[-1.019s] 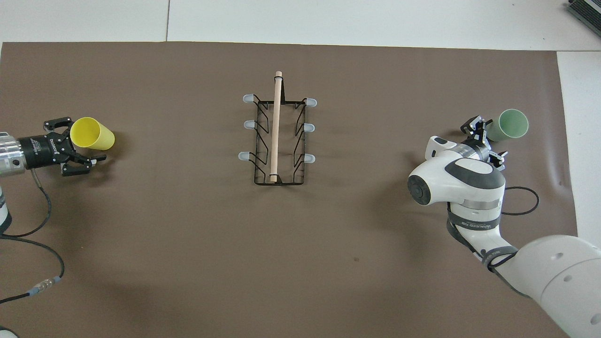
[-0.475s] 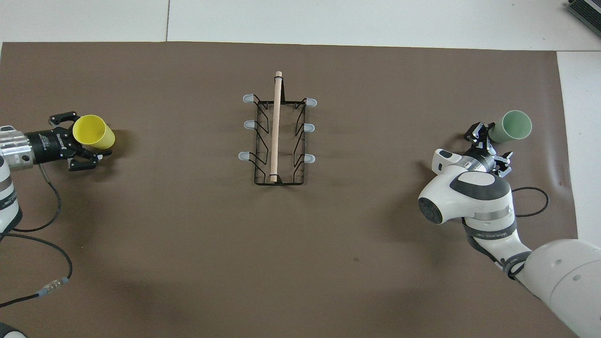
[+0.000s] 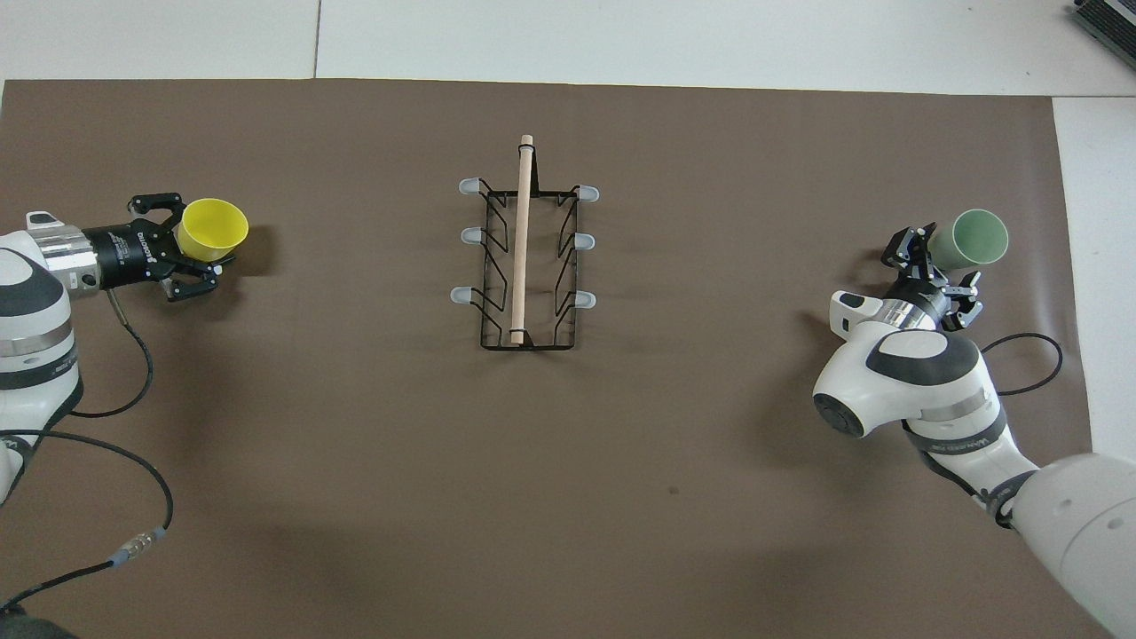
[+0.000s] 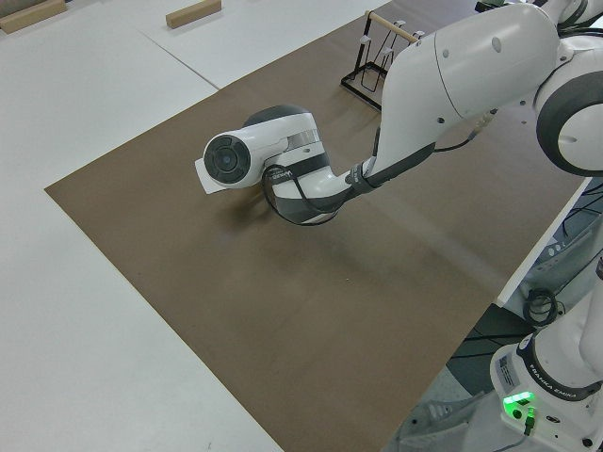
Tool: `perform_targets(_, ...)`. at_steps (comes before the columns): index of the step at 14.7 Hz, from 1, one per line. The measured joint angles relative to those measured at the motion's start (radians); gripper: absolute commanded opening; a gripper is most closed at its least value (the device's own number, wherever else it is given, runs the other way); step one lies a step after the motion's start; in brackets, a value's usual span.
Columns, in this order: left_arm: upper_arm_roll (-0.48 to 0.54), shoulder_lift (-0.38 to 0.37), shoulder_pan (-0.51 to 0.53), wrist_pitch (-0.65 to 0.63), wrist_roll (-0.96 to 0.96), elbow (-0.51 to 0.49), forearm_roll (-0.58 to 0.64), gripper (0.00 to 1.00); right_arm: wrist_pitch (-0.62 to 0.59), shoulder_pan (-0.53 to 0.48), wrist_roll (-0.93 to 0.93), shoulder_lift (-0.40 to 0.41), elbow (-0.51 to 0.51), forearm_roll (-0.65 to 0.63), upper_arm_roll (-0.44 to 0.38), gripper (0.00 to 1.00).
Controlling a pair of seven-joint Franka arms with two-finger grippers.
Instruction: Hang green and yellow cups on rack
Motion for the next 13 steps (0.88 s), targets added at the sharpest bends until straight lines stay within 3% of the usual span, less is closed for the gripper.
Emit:
perform_targets(8,0.005,-0.046,-0.01,0.008,0.012,0.125,0.153,0.0,0.05,-0.058,0.064,-0.001,0.005,-0.141,0.0,1.0)
perform_targets(9,0.005,-0.049,-0.01,0.009,0.012,0.14,0.163,0.0,0.055,-0.064,0.064,-0.001,0.006,-0.145,0.0,0.84)
perform_targets(12,0.003,-0.055,-0.016,0.023,0.012,0.178,0.25,0.0,0.059,-0.065,0.064,-0.001,0.006,-0.146,0.001,0.14)
perform_targets(13,0.001,-0.058,-0.023,0.039,0.008,0.192,0.288,0.0,0.06,-0.064,0.064,-0.001,0.006,-0.147,0.002,0.03)
